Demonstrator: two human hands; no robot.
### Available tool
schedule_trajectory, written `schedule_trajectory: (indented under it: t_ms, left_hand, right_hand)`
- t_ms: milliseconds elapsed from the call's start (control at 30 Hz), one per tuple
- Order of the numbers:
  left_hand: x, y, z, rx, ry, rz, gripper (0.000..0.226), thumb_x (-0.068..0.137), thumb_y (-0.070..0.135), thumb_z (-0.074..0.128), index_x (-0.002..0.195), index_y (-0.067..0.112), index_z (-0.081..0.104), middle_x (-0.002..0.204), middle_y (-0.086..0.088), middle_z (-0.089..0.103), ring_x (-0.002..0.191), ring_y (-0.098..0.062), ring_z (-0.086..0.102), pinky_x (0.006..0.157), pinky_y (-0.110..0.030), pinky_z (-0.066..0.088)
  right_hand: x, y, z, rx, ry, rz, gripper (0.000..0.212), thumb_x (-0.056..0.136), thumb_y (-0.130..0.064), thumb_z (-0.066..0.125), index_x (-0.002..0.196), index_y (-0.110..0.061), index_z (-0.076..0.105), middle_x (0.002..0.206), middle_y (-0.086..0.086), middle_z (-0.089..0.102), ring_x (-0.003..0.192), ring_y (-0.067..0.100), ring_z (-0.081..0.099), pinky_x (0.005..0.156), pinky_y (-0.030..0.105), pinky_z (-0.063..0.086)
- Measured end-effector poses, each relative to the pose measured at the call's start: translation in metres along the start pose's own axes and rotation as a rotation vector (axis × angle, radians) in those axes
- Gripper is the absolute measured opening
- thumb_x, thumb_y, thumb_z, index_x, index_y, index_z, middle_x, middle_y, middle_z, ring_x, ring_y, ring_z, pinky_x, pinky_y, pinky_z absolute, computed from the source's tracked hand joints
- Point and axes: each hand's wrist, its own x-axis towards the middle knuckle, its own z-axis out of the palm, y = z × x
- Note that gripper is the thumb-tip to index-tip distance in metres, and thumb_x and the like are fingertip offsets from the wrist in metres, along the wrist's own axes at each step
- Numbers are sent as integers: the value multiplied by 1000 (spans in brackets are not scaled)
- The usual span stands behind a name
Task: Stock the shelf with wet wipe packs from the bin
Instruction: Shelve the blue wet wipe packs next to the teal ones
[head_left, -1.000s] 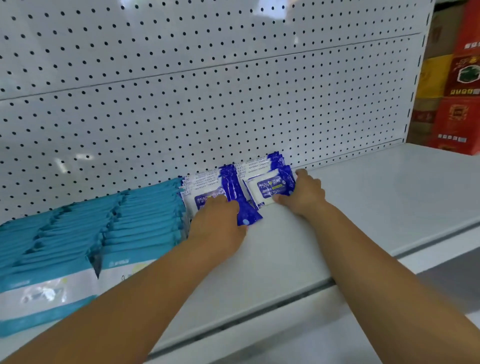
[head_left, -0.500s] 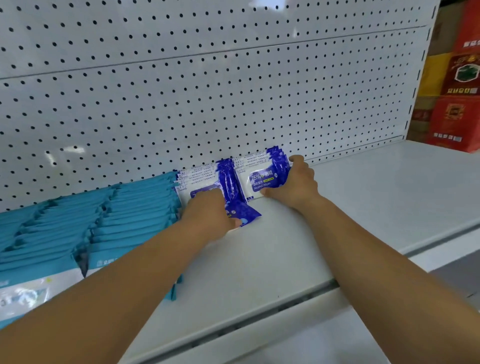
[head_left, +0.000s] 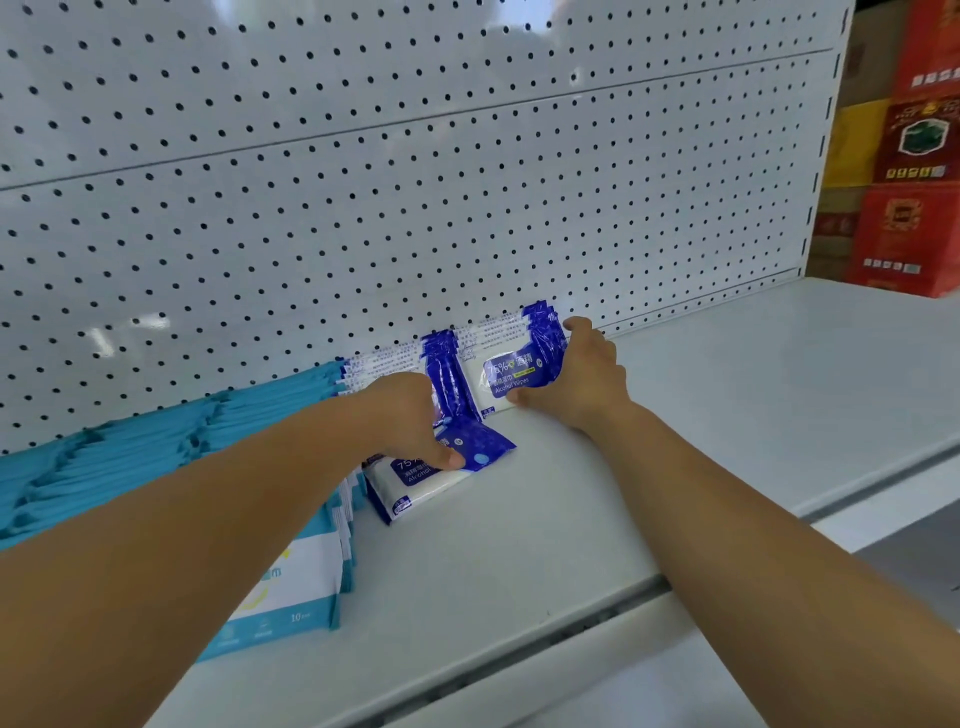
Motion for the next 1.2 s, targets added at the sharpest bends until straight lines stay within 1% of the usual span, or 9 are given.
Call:
schedule_trajectory:
  t_ms: [67,200,267,367,433,633,733,833,1200]
  left_hand:
    - [4,-2,2,-14,-17,1,63,75,57,79,109,8,59,101,-4,59,91,-16,56,79,-27,48]
    - [8,-3,3,-78,-58,-25,81,72,60,79,122,-1,59,94,-10,60,98,-22,62,78,-30,52]
    - [10,-4,1,-91,-64,12,64,68,59,82,103,7,66,83,-8,61,81,-16,57,63,-24,44]
    - [10,-6,-6,-51,42,63,55,67,54,86,72,12,50,72,-1,48,65,-12,45,56,-23,32]
    - [9,-10,-14,17,155,78,57,67,52,87,67,16,42,67,3,44,62,-11,42,53,-24,29]
    - [19,-18,-21,342,340,60,55,72,62,78,84,22,41,92,2,50,88,-15,47,75,-29,38]
    - [24,-15,-17,478,376,151,56,77,63,72,107,20,53,104,1,53,101,-16,48,82,-30,35]
    - [28,-11,-12,579,371,204,62,82,62,68,125,21,51,120,0,55,115,-18,48,89,-31,37]
    - [28,-29,-8,531,400,205,92,66,69,77,133,21,37,131,-2,40,123,-19,39,99,-35,36]
  right_hand:
    - [1,0,1,-5,0,-6,103,62,-54,87,142,-18,32,136,3,47,129,25,42,99,41,39]
    - [2,1,1,-3,-14,-7,103,63,-54,87,142,-19,31,136,4,47,129,25,41,99,42,39]
    - [2,0,2,7,-16,-12,103,62,-54,87,142,-20,31,136,4,48,129,25,41,100,42,39]
    - [2,-1,1,8,3,-25,103,61,-56,86,142,-22,31,135,3,48,129,25,41,101,42,38]
    - [2,-2,1,5,17,-22,106,58,-58,87,142,-23,31,135,2,49,128,25,42,100,42,38]
    - [4,-2,5,33,14,-28,105,58,-54,87,141,-27,29,135,0,47,127,23,40,100,41,38]
    - [6,-3,4,51,9,-43,101,59,-46,88,140,-30,30,131,-3,48,126,22,41,95,36,34]
    - [6,-4,9,10,44,-57,103,54,-50,88,138,-31,32,127,-3,50,123,22,43,94,38,38]
    - [3,-4,5,-73,-16,-52,121,51,-57,89,147,-30,20,140,1,36,133,23,32,104,41,31]
